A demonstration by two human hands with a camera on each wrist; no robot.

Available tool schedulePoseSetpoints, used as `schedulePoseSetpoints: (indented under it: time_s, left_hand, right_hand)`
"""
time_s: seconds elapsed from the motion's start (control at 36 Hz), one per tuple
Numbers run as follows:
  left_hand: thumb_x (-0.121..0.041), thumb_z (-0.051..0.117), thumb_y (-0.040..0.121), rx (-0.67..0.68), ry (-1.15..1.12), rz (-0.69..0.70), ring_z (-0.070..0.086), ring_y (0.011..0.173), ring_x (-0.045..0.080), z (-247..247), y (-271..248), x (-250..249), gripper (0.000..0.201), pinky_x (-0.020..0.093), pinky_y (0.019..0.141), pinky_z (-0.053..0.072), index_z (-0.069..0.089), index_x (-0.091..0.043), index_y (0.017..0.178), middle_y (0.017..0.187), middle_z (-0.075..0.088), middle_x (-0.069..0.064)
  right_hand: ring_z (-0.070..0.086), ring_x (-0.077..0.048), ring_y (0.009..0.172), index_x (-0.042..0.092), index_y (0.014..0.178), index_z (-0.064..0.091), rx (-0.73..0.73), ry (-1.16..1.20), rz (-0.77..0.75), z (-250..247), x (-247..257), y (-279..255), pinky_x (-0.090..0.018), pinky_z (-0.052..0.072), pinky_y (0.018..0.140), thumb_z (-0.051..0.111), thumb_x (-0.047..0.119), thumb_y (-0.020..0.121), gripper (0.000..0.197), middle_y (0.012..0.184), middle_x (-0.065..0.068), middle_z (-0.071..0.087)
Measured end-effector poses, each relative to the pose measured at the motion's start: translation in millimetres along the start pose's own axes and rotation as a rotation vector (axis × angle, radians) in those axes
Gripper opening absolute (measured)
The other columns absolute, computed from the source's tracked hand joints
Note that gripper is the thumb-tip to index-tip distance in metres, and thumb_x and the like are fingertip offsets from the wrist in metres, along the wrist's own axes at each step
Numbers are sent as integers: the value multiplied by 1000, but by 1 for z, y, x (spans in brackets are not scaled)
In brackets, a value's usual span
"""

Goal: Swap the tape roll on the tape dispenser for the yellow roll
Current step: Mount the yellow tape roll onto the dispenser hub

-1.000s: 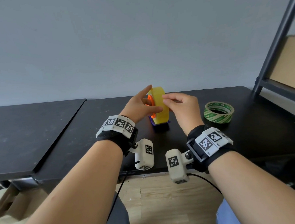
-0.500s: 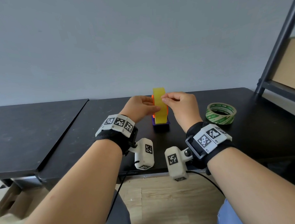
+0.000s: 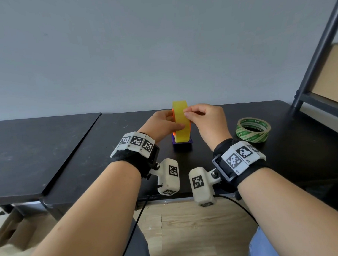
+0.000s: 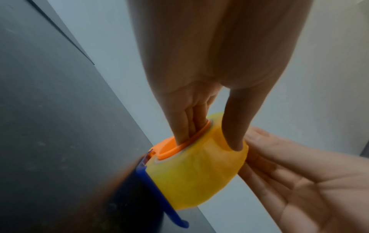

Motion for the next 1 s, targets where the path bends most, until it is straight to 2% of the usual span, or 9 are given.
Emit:
schedulePoseSetpoints:
  time_s: [0.14,0.31,0.36,0.44,0.58,0.72,0.83,0.92,1.0]
  left_hand:
    - [1,70,83,-10,24,1,69,106,28,-3,-1,-2,37,44,104,49,61,-6,118,113,72,15]
    - [-2,73,80,28,59,5,70,103,27,-1,0,0,28,44,105,49,65,-16,104,105,74,10]
    - [-3,74,80,35,79,8,70,100,25,-2,-1,-1,26,44,105,49,66,-19,99,101,75,8]
    - [-8,77,76,52,86,8,70,104,29,-1,-3,-2,29,46,105,48,67,-15,102,105,75,13]
    - [0,72,81,85,72,-3,68,105,31,1,-6,-4,31,47,106,47,64,-8,109,113,71,20]
    - [-7,77,73,96,83,-1,67,103,34,1,-10,-7,43,51,106,46,61,1,112,116,66,29]
    - [-3,76,72,122,87,-12,61,98,27,3,-14,-5,49,51,107,44,56,5,116,108,65,23]
    - [6,72,79,159,100,-13,62,101,28,5,-14,-5,39,44,104,48,56,-5,112,109,66,17]
    - [12,68,80,186,97,-19,62,102,29,6,-14,-3,40,41,100,49,53,-8,111,112,66,17]
  right_hand:
    - [57,-10,89,11,91,76,-27,-105,-93,1,8,2,-5,41,73,66,10,87,10,99,-2,61]
    - [51,-9,95,7,87,74,-21,-151,-122,-1,13,4,0,35,72,63,7,88,11,102,-1,54]
    - [54,-9,94,9,87,73,0,-150,-126,1,13,3,-3,37,73,62,8,89,11,103,-3,59]
    - [56,-12,91,8,89,72,11,-145,-125,2,13,3,-20,44,80,62,10,89,10,104,-7,63]
    - [52,-8,91,5,84,71,-28,-150,-173,1,23,3,-2,35,72,62,4,87,10,100,-1,57]
    - [57,-11,91,8,87,70,-11,-100,-126,2,20,5,-18,44,79,61,6,89,9,96,1,61]
    - [57,-10,81,6,95,69,-63,-28,-35,-7,18,13,-9,42,69,57,8,91,13,92,1,65]
    - [59,-10,82,12,92,68,-113,58,15,-14,14,17,-18,46,72,55,8,92,14,86,4,65]
    - [57,-5,76,15,87,66,-100,75,18,-12,11,17,-14,45,68,57,9,91,12,78,11,62]
Point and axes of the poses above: each hand's wrist, its own y-axis towards the middle knuckle, its own z-axis out of the palm, x = y × z, the point moved 9 cm from there along y, towards the middle knuckle
